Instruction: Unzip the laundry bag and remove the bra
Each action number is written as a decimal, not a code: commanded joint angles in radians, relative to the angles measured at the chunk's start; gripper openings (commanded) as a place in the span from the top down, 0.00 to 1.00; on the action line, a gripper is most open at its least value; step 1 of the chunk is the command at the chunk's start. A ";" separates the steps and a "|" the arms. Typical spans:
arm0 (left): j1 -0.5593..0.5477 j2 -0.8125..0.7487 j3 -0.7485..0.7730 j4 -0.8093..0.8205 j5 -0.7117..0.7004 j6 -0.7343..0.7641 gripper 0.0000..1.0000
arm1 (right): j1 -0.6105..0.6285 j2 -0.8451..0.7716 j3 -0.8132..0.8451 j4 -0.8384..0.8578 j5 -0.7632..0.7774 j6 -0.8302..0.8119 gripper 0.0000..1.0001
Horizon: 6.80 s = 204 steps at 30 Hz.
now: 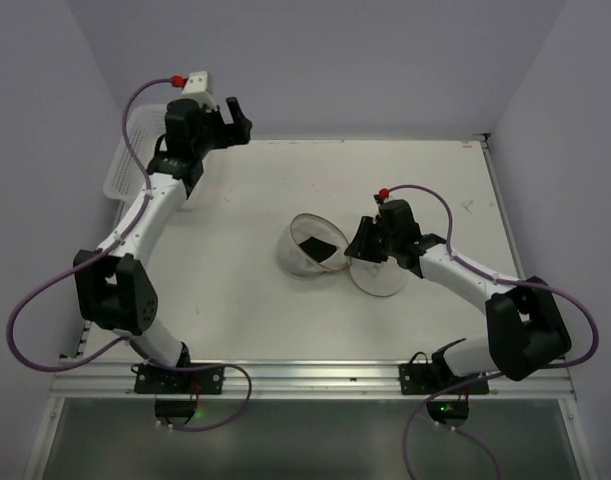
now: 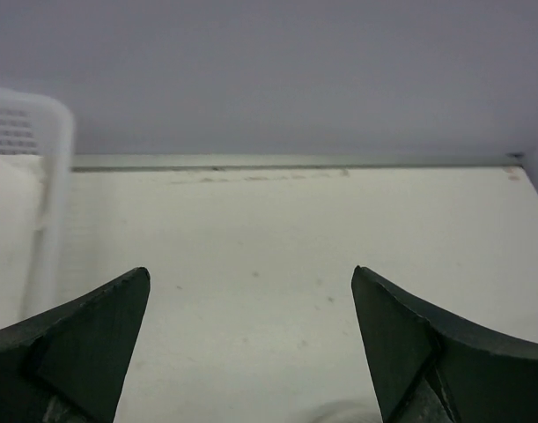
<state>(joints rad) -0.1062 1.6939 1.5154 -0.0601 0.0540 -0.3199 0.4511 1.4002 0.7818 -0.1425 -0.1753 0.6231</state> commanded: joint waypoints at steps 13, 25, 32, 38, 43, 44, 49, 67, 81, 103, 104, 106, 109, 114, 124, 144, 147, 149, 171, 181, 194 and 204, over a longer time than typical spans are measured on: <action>-0.639 -0.202 -0.169 -0.276 -0.141 -0.128 0.06 | -0.008 -0.056 -0.134 0.182 -0.067 0.119 0.48; -0.757 0.019 -0.106 -0.389 -0.253 -0.084 0.34 | -0.012 -0.026 -0.171 0.242 -0.055 0.119 0.47; -0.757 0.087 -0.133 -0.451 -0.253 -0.088 0.38 | -0.012 -0.015 -0.174 0.244 -0.046 0.107 0.47; -0.757 0.078 -0.199 -0.434 -0.217 -0.061 0.31 | -0.012 -0.007 -0.171 0.253 -0.055 0.098 0.47; -0.757 0.102 -0.216 -0.417 -0.209 -0.059 0.31 | -0.012 0.006 -0.159 0.253 -0.058 0.086 0.47; -0.757 0.108 -0.218 -0.412 -0.209 -0.059 0.33 | -0.012 0.011 -0.154 0.253 -0.064 0.084 0.46; -0.757 0.139 -0.228 -0.388 -0.210 -0.057 0.50 | -0.014 0.017 -0.151 0.256 -0.072 0.082 0.46; -0.756 -0.023 -0.279 -0.273 -0.215 -0.079 1.00 | -0.011 -0.049 -0.153 0.368 -0.153 0.101 0.34; -0.650 -0.319 -0.336 -0.133 0.076 -0.082 1.00 | -0.012 0.000 -0.165 0.294 -0.064 0.072 0.82; -0.596 -0.273 -0.432 0.342 0.575 -0.349 1.00 | -0.011 -0.188 -0.112 0.149 -0.044 0.067 0.84; -0.598 -0.266 -0.423 0.347 0.561 -0.357 1.00 | -0.012 -0.173 -0.104 0.146 -0.040 0.066 0.84; -0.612 -0.254 -0.384 0.350 0.546 -0.360 1.00 | -0.009 -0.153 -0.101 0.146 -0.033 0.070 0.85; -0.648 -0.223 -0.365 0.411 0.520 -0.390 1.00 | 0.006 -0.096 -0.085 0.112 -0.033 0.084 0.85; -0.672 -0.194 -0.406 0.615 0.506 -0.537 1.00 | 0.087 -0.034 -0.035 0.054 0.040 0.098 0.85; -0.610 -0.353 -0.345 0.414 0.244 -0.381 1.00 | 0.106 0.019 -0.044 -0.011 0.086 0.104 0.70; -0.610 -0.284 -0.449 0.356 0.040 -0.485 1.00 | 0.103 -0.529 -0.167 0.109 0.066 -0.048 0.22; -0.612 -0.280 -0.377 0.347 0.061 -0.482 1.00 | 0.103 -0.544 -0.174 0.107 0.065 -0.043 0.23; -0.609 -0.289 -0.310 0.327 0.055 -0.454 1.00 | 0.101 -0.569 -0.188 0.101 0.076 -0.036 0.23; -0.478 -0.408 0.120 0.022 -0.680 0.290 1.00 | 0.103 -0.733 -0.190 0.027 0.102 -0.023 0.20; -0.138 -0.211 0.195 -0.148 -0.686 0.364 1.00 | 0.101 -0.707 -0.179 0.006 0.079 -0.028 0.01; 0.144 0.139 0.366 -0.170 -0.629 0.234 1.00 | 0.103 -0.656 -0.161 -0.032 0.069 -0.062 0.01; 0.160 0.527 0.652 -0.204 -0.544 0.159 0.58 | 0.097 -0.642 -0.127 -0.109 0.163 -0.014 0.01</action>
<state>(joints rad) 0.0479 2.1864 2.0941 -0.2623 -0.5457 -0.1062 0.5541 0.7670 0.6098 -0.2153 -0.0734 0.5880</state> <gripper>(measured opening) 0.335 0.986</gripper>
